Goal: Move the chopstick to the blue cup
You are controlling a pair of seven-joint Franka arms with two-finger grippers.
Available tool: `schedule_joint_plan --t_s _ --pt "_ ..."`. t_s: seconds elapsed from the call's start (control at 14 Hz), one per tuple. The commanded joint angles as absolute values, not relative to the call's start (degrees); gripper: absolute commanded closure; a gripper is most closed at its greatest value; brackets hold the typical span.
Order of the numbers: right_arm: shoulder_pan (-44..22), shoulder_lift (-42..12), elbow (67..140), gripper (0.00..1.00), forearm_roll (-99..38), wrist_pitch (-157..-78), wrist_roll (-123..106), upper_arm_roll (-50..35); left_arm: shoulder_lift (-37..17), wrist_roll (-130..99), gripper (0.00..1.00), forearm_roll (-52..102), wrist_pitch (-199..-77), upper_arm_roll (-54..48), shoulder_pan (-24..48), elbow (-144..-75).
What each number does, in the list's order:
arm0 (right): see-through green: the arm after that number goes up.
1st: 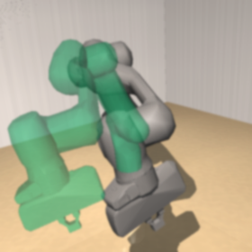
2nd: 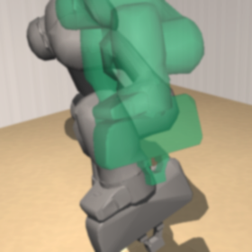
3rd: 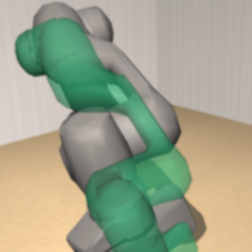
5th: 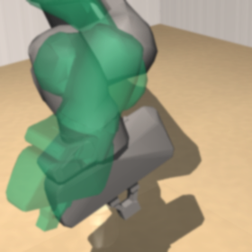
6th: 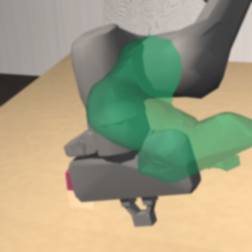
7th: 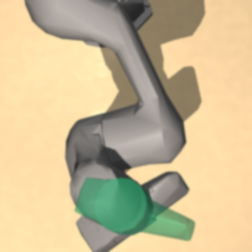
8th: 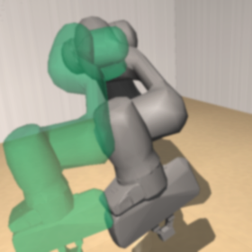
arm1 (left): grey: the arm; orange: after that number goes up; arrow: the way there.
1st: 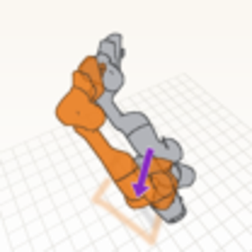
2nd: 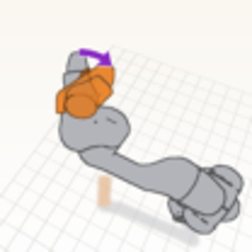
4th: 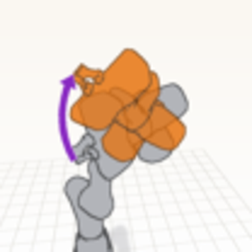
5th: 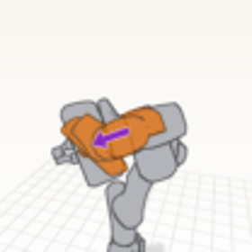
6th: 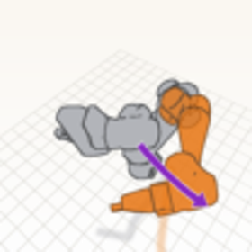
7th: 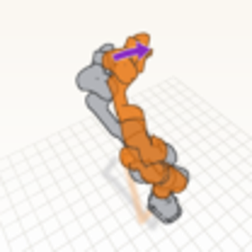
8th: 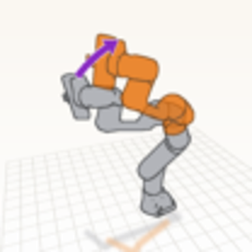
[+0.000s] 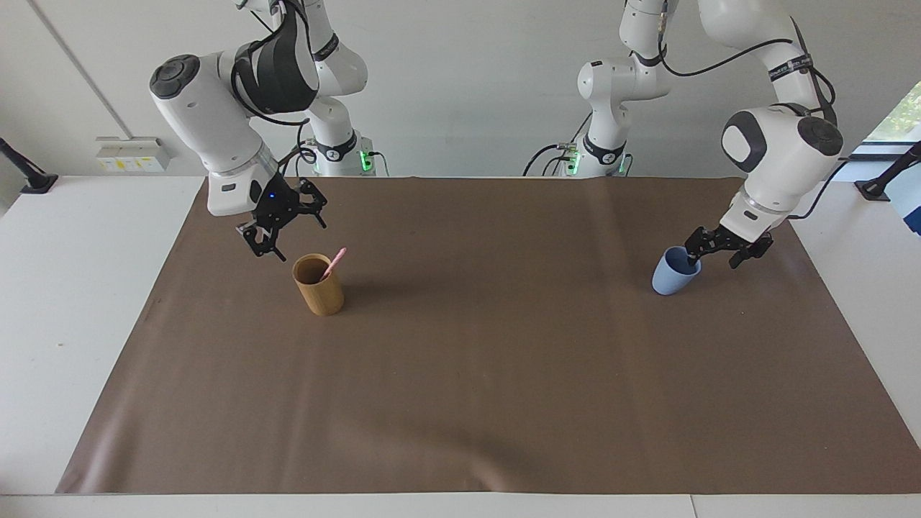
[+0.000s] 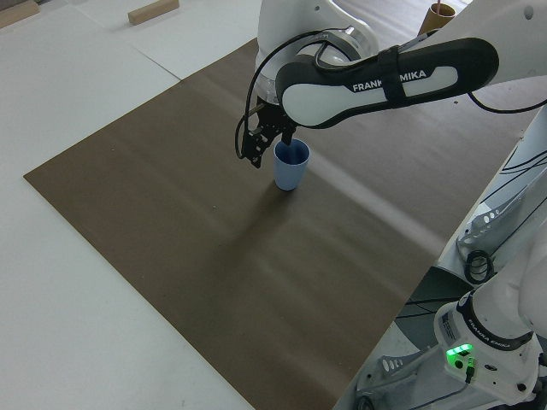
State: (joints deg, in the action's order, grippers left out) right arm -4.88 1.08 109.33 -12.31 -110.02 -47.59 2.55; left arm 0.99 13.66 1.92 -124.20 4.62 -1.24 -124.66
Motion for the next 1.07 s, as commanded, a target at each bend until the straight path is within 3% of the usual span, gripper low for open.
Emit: schedule_joint_plan --t_s 0.0,0.14,0.21,0.29,0.64,1.0 --pt "-4.22 0.88 111.79 0.00 -15.28 -113.19 -52.46 2.20 2.82 14.68 0.27 3.51 -126.12 4.31 -1.49 -127.26" --pt "-4.31 0.27 113.02 0.00 -17.22 -115.04 -56.41 2.20 2.55 14.68 0.45 5.09 -127.17 4.31 -1.41 -127.79" --pt "-4.39 0.18 113.81 0.00 -17.92 -115.92 -57.21 2.20 2.55 14.68 0.66 5.53 -127.26 4.31 -1.23 -127.88" --pt "-4.66 0.09 114.43 0.00 -18.45 -116.80 -57.91 2.20 2.55 14.50 0.97 6.15 -127.00 4.31 -1.14 -127.79" --pt "-5.71 -0.35 116.72 0.00 -20.30 -120.15 -62.58 2.28 2.64 14.41 1.00 6.94 -126.12 4.22 -1.14 -127.88" --pt "-5.97 -0.44 117.07 0.46 -20.30 -120.23 -62.23 2.20 3.42 14.07 1.00 6.94 -125.60 3.52 0.25 -124.38"
